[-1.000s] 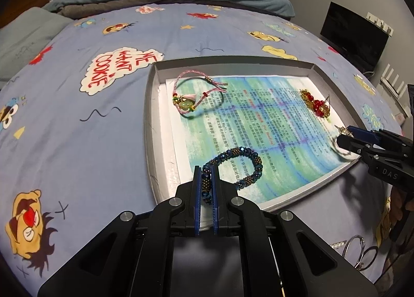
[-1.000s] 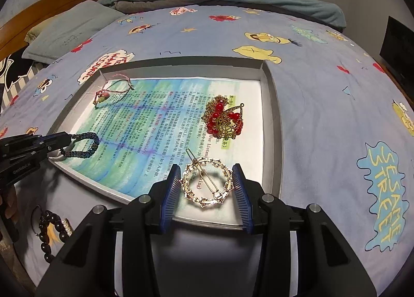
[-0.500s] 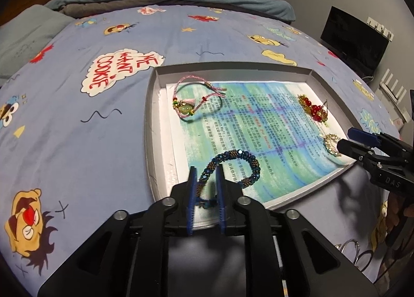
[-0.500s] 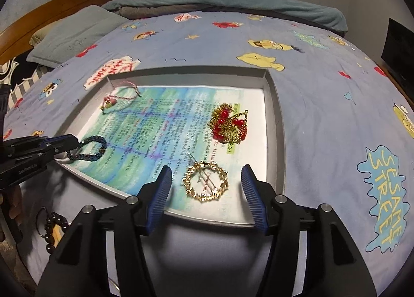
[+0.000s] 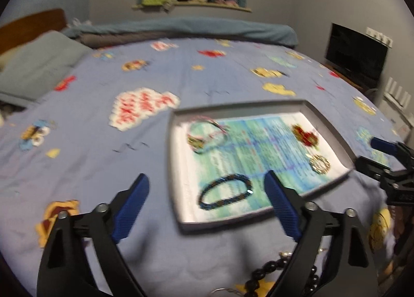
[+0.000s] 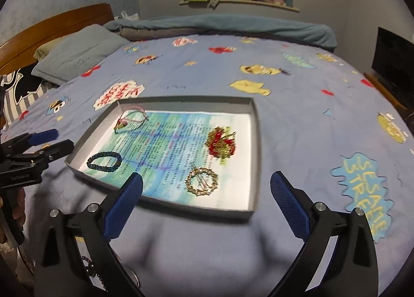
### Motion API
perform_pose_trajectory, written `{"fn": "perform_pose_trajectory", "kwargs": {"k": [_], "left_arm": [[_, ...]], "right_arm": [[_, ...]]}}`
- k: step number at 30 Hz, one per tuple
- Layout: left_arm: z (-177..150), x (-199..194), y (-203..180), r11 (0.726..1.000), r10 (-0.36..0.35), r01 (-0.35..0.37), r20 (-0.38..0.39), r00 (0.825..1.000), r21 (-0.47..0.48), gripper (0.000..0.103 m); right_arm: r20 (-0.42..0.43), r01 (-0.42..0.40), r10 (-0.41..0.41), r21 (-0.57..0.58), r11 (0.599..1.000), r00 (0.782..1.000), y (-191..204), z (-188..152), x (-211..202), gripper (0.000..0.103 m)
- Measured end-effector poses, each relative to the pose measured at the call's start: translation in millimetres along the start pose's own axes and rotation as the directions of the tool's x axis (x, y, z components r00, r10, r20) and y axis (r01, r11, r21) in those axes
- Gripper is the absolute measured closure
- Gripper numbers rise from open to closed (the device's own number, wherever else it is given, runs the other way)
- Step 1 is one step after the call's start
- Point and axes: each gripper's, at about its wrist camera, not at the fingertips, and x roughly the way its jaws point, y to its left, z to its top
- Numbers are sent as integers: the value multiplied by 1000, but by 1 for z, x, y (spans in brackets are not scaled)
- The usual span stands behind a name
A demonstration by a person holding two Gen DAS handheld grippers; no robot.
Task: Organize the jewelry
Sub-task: 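Withdraw both tools from the box back toward the remaining jewelry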
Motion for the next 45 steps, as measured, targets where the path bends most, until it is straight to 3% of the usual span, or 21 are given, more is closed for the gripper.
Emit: {"fn": "perform_pose_trajectory", "kwargs": {"k": [6, 17, 28, 45], "left_arm": [[-2, -24, 7, 998, 68, -68, 46, 997, 2, 10], [-38, -64, 19, 998, 55, -55, 38, 998, 0, 10], [-75, -79, 19, 997, 74, -74, -8, 997, 23, 10], [-111, -93, 11, 998, 44, -41, -53, 998, 53, 10]], "right_arm": [[36, 10, -11, 20, 1000, 999, -8, -4, -29, 6], [34, 30, -31, 44, 999, 999, -18, -34, -63, 6], [19, 0, -1, 46, 999, 1000, -6, -64, -84, 6], [-31, -62, 64, 52, 997, 997, 23, -111, -80, 6]]}}
